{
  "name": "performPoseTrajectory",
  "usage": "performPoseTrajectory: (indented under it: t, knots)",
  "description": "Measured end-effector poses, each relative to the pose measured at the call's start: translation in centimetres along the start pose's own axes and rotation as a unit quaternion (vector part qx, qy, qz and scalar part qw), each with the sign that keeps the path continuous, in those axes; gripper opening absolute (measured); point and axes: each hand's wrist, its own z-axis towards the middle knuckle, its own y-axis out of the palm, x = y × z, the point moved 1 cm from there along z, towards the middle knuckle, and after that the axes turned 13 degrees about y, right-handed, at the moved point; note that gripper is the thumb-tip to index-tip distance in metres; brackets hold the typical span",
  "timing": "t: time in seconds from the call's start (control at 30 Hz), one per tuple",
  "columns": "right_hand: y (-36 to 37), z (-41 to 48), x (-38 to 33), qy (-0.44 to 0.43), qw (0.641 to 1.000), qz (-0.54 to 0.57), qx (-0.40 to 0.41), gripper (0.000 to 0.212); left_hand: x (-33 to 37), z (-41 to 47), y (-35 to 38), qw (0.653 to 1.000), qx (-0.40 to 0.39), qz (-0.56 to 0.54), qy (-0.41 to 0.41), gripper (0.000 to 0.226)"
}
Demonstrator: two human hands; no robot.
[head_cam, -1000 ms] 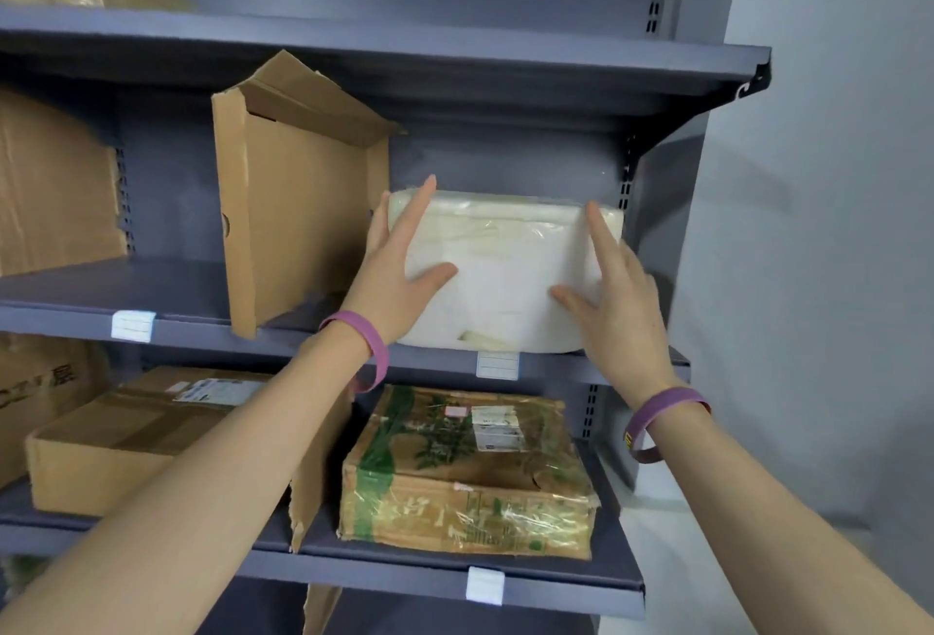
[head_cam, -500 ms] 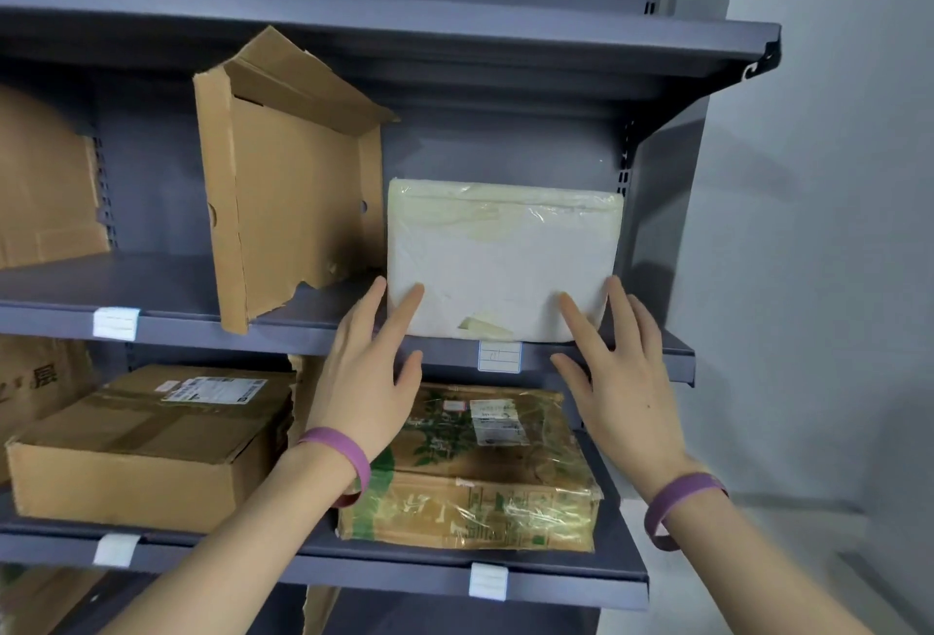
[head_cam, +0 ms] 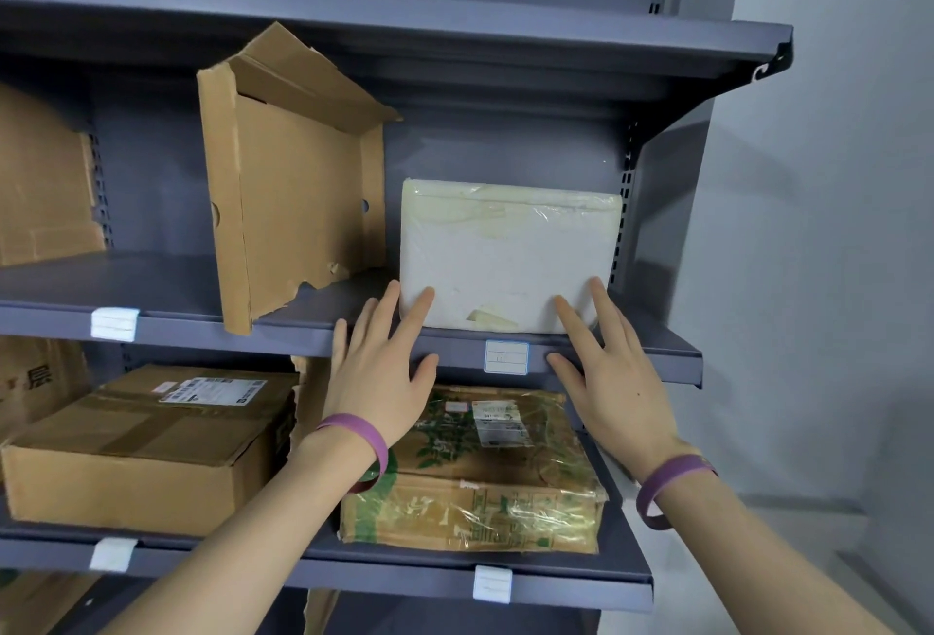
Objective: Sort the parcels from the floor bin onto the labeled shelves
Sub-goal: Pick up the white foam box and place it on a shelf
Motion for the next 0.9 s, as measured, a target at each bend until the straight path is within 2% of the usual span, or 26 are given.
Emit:
performPoseTrajectory:
  t: [0.17,0.4,0.47,0.57,0.73,0.9]
  knots:
    - [-0.6,-1.6,-0.3,0.006,0.999,0.028,0.016,0.054,1.9,-1.8,-0.8,0.997,0.037,-0.068,0.011,0.062]
    - [-1.3,-8.2,0.3,0.050,0.998,0.037,0.031,0.051,6.4,-7.4,1.6,0.978,0.063,-0.198,0.021,0.055]
    - [-1.0,-12.1,0.7,0.091,0.996,0.008,0.012,0.051,8.4,-10.5,3.2,0.968,0.012,-0.246,0.054,0.052]
    - [-0.2,-19.8,1.7,0.202,0.975,-0.053,-0.074,0.057,10.8,-16.7,6.6,0.942,-0.125,-0.297,0.092,0.054]
    - [-2.1,-33.2,2.1,0.377,0.900,-0.138,-0.171,0.066,14.1,-24.4,9.5,0.879,-0.304,-0.336,0.150,0.059]
    - [-8.1,-43.0,1.4,0.505,0.824,-0.190,-0.175,0.066,19.8,-28.7,8.8,0.808,-0.393,-0.369,0.237,0.060]
